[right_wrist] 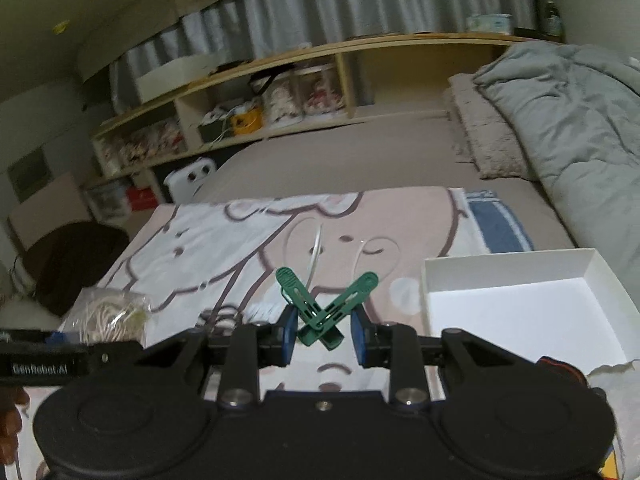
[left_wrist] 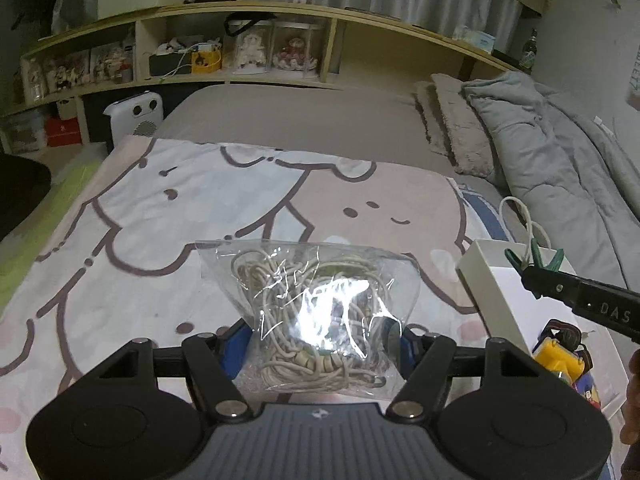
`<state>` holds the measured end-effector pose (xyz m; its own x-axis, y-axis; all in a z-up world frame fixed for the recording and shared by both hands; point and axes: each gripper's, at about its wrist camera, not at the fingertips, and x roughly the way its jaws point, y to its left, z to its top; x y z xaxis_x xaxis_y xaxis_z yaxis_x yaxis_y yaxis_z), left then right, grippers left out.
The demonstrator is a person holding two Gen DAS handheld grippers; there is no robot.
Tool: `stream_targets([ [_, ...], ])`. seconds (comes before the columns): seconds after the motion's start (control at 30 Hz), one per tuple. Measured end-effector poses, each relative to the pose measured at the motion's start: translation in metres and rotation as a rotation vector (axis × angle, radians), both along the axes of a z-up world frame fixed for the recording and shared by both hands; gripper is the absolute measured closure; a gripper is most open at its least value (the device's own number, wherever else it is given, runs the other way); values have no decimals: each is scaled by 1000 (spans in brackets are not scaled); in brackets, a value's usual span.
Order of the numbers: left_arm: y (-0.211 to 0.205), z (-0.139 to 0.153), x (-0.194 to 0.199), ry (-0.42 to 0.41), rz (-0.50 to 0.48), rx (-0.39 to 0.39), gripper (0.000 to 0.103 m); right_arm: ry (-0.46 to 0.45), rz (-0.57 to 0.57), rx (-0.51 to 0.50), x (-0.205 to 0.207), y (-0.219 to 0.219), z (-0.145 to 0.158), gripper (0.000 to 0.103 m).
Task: Organize objects
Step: 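Carry the bag with the left gripper while the right gripper carries the clothespins toward the tray, then lower the bag into the tray and open the left gripper while the right gripper releases the clothespins there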
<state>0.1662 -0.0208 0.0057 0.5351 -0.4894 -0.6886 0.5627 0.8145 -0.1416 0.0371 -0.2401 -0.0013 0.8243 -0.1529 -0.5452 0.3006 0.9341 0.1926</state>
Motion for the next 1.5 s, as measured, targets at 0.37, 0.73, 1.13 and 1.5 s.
stream_targets([
  [0.37,-76,7,-4,-15,-97,-19,34,33,-109,-39,-21,-57,-8,74],
  [0.73,-150,10,-15,-15,-202,-62,34,12,-226,-51,-40,-110,-2,74],
  [1.13,-224,-12,-29,61,-339,-52,34,33,-337,-19,-57,-156,-14,74],
  [1.5,-254,-42,-25,99,-281,-78,4,46,-376,62,-56,-182,-37,74],
])
